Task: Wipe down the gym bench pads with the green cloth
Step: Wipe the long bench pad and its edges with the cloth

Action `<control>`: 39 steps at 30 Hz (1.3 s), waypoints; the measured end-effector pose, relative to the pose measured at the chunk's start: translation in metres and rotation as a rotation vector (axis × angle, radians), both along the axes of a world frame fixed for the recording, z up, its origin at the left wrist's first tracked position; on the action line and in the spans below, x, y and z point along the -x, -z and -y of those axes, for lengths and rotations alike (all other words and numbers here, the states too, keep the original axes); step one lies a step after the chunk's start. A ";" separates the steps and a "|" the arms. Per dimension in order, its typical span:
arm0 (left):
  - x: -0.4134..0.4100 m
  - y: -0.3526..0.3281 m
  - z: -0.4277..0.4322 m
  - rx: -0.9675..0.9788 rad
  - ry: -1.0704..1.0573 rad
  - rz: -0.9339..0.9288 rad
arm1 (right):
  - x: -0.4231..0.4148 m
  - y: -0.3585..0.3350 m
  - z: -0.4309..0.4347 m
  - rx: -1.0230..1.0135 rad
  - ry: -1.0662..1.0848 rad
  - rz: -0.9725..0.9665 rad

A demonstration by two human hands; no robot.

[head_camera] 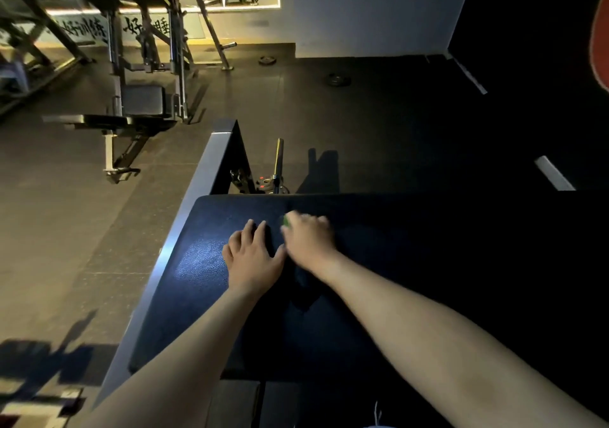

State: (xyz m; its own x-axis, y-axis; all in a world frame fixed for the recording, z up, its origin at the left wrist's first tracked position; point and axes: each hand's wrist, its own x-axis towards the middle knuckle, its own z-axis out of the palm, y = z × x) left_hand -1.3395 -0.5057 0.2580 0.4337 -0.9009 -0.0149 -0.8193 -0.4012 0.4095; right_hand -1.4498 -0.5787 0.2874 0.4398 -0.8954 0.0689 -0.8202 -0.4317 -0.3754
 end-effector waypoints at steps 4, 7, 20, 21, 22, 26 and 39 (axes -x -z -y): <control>-0.010 0.003 -0.002 0.011 0.017 -0.015 | -0.023 -0.004 0.001 -0.025 -0.165 -0.023; -0.006 0.001 -0.002 0.022 0.030 0.040 | -0.006 -0.001 0.023 0.020 -0.169 -0.101; -0.005 0.003 0.000 -0.012 0.061 0.097 | 0.011 0.009 0.019 -0.001 -0.185 -0.103; -0.005 0.002 -0.001 -0.014 0.066 0.100 | 0.019 0.011 0.020 0.025 -0.135 -0.097; -0.005 0.002 -0.002 -0.014 0.067 0.101 | 0.029 0.013 0.023 0.048 -0.081 -0.094; -0.006 0.003 -0.003 -0.016 0.080 0.100 | 0.069 0.015 0.038 0.079 0.149 -0.149; -0.004 0.003 -0.001 -0.019 0.076 0.074 | 0.003 0.009 0.015 -0.019 -0.120 -0.132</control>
